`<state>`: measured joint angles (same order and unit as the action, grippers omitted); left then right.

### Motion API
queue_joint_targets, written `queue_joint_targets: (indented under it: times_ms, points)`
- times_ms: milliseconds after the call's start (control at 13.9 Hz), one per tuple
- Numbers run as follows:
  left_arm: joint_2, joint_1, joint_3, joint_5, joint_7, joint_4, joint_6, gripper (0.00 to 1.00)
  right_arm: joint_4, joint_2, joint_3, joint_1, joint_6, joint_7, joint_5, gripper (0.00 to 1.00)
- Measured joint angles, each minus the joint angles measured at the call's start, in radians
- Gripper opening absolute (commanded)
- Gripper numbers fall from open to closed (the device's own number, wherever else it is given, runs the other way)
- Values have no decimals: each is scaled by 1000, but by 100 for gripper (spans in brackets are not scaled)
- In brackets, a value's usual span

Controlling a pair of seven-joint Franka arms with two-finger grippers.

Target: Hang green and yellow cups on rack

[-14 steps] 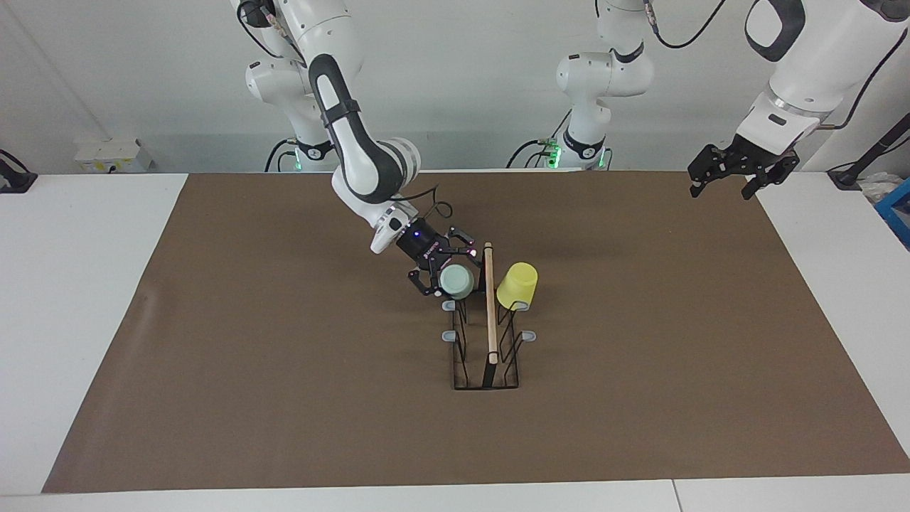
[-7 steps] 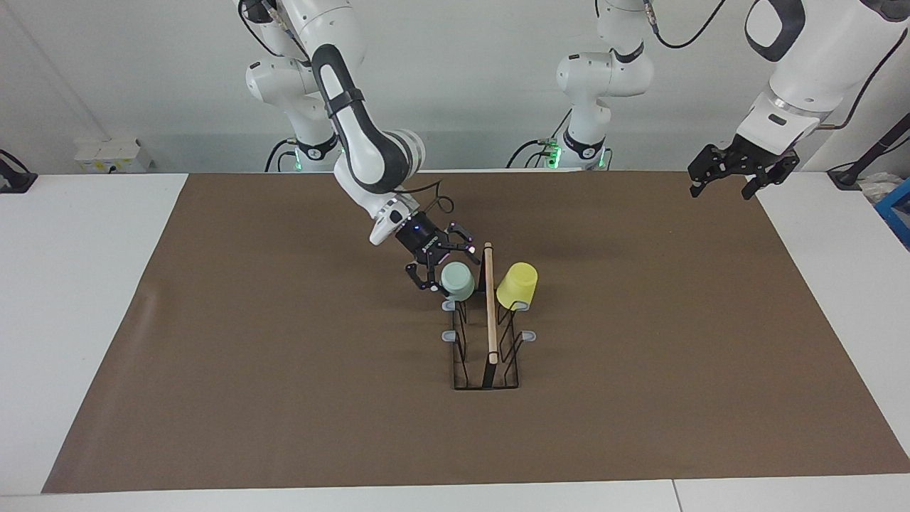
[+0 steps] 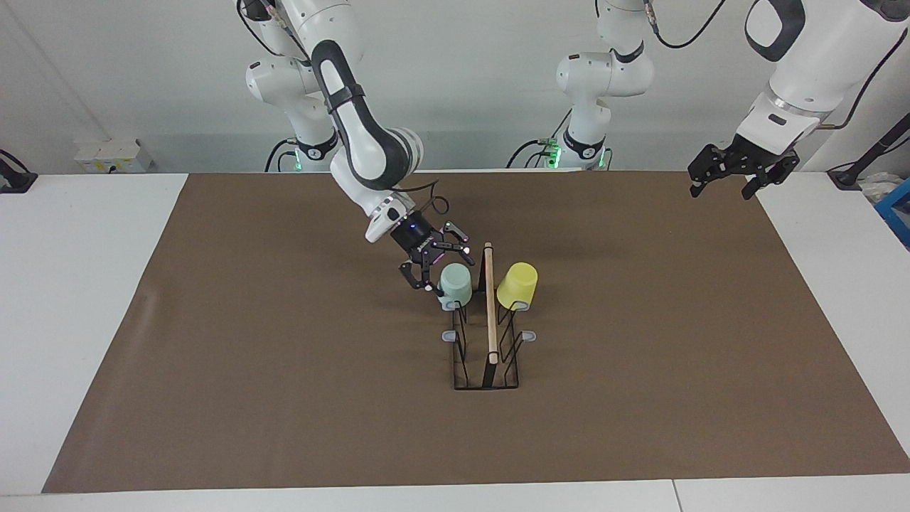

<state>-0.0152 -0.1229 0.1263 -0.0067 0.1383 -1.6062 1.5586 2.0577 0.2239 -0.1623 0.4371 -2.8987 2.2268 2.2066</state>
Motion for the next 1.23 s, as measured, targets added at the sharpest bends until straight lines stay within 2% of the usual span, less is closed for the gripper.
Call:
queue_joint_targets:
  times_ms: [721,1225]
  points:
    - [0,0,0,0,0,0,0,100,9,-52,0,2,-81,0,-69,100]
    - [0,0,1,0,0,0,0,100,9,-149,0,1,-186,-1,-251,100]
